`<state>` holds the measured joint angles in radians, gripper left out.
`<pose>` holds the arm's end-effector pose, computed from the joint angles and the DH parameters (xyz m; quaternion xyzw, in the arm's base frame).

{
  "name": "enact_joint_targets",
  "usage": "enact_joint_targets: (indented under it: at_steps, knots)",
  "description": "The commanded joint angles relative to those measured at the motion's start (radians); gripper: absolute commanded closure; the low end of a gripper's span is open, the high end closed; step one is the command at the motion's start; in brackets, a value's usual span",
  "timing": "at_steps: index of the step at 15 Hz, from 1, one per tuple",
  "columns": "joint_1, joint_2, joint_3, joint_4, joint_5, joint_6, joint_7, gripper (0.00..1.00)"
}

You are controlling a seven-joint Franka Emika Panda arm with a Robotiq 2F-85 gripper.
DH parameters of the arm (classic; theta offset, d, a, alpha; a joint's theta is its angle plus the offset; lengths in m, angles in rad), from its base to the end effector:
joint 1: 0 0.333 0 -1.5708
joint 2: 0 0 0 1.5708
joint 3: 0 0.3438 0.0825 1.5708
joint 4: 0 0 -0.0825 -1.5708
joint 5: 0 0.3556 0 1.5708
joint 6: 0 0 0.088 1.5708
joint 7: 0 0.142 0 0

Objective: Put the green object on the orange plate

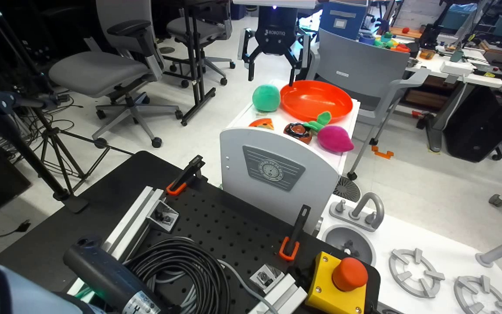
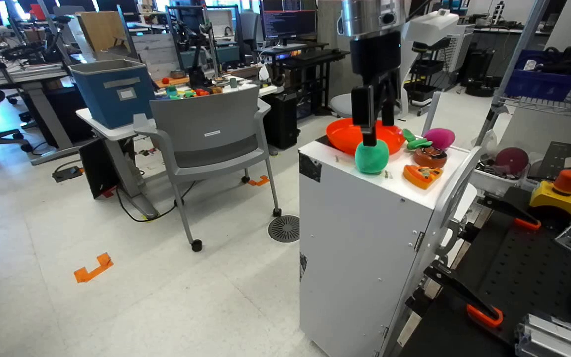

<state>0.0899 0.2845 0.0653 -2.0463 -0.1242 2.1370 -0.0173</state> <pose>0.5446 0.0753 0.2989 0.9869 0.1232 -0.0930 0.0462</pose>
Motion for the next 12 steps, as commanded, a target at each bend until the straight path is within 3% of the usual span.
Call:
enact_joint_targets:
  at_steps: [1, 6, 8, 12]
  knots:
    - [-0.004, 0.009, 0.006, 0.022, 0.017, -0.003, -0.019, 0.0]
    - [-0.003, 0.013, 0.005, 0.027, 0.015, -0.004, -0.017, 0.0]
    - [-0.002, 0.014, 0.005, 0.028, 0.014, -0.004, -0.017, 0.09]
    - [-0.002, 0.015, 0.005, 0.03, 0.012, -0.006, -0.016, 0.0]
